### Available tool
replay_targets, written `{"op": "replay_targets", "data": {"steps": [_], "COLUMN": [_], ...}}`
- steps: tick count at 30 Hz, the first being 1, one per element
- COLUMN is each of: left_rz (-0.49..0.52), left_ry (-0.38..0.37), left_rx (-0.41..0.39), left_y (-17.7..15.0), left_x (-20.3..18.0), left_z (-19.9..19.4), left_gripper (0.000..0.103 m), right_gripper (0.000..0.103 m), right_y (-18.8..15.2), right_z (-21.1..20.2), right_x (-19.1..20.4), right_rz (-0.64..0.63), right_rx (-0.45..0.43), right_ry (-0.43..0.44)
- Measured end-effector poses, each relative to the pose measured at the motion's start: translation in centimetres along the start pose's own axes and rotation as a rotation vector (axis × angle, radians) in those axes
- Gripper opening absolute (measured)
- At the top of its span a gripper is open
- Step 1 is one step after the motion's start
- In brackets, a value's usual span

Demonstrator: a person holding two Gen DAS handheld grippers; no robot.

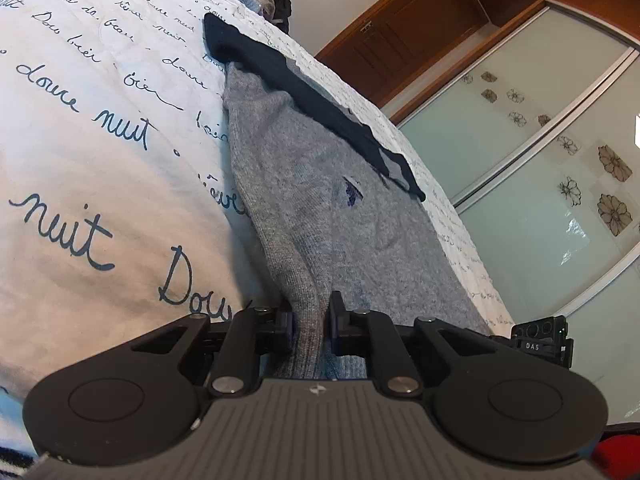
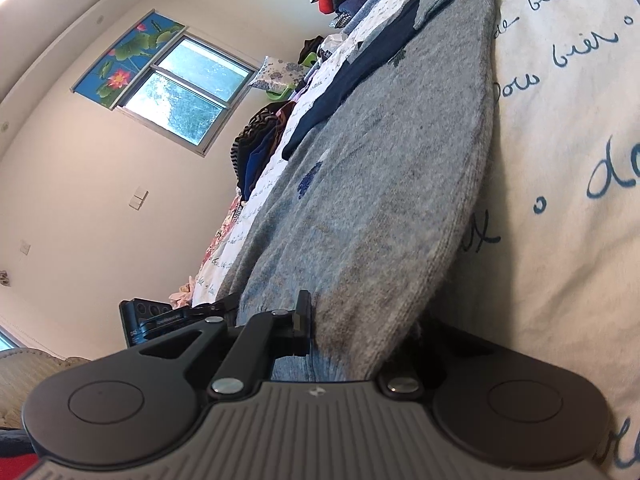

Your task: Fold small clothes

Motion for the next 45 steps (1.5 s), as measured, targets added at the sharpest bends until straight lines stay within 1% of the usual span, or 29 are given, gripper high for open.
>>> {"op": "replay_targets", "data": {"steps": [7, 12, 14, 19, 23, 30, 35, 36, 38, 40, 43, 44, 45], "left_rz": [-0.012, 0.009, 0.021, 0.034, 0.034, 0.009, 0.015, 0.022, 0.041, 0.064, 0.126, 0.138, 0.137], "left_ry": [0.001, 0.017, 0.01, -0.033, -0.052, -0.053, -0.065, -0.061, -0.039, -0.002, 0.047, 0.049, 0.034], "left_rx": [-0.046, -0.069, -0.09, -0.16, -0.196, -0.239, -0.273, -0.27, -0.235, -0.196, -0.129, -0.114, -0.099], "left_y": [-0.1, 0.6, 1.2, 3.4, 4.6, 6.3, 8.0, 8.4, 8.6, 8.3, 7.2, 6.8, 6.2], "left_x": [-0.4, -1.1, -1.8, -3.6, -4.7, -5.4, -6.2, -6.3, -6.5, -6.3, -5.7, -5.4, -5.0], "left_z": [-0.3, -0.6, -0.9, -1.7, -1.2, -0.2, 0.1, 0.3, 0.8, 1.0, 0.9, 0.8, 0.5], "left_gripper": [0.012, 0.011, 0.011, 0.011, 0.011, 0.011, 0.01, 0.01, 0.01, 0.01, 0.021, 0.034, 0.052], "right_gripper": [0.006, 0.007, 0.007, 0.007, 0.007, 0.007, 0.006, 0.006, 0.006, 0.006, 0.006, 0.006, 0.006], "right_y": [0.2, 0.2, 0.4, 1.9, 3.4, 5.7, 7.2, 7.5, 7.9, 7.8, 6.9, 6.6, 6.2], "right_z": [0.0, -0.4, -0.7, -1.7, -2.0, -1.6, -1.3, -1.2, -1.0, -0.8, -0.9, -1.0, -1.1], "right_x": [-0.2, 0.8, 1.5, 2.4, 2.8, 3.6, 4.8, 5.0, 5.2, 5.1, 4.4, 4.1, 3.7], "right_rz": [0.015, -0.025, -0.017, 0.028, 0.061, 0.059, 0.009, 0.0, -0.012, -0.021, -0.014, -0.001, 0.009], "right_rx": [-0.003, -0.025, -0.042, -0.084, -0.117, -0.162, -0.19, -0.191, -0.183, -0.17, -0.144, -0.135, -0.126], "right_ry": [-0.001, -0.005, 0.021, 0.117, 0.157, 0.181, 0.189, 0.194, 0.192, 0.175, 0.156, 0.152, 0.151]}}
Point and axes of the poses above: each gripper's, at about its wrist camera, not at the fingertips, and z roughly the way its jaws point, x to its left, y to its top, the point moved 6 cm from there along z, roughly the way its jaws point, and after that the axes turned 11 degrees about -x, right-handed, at the moved point
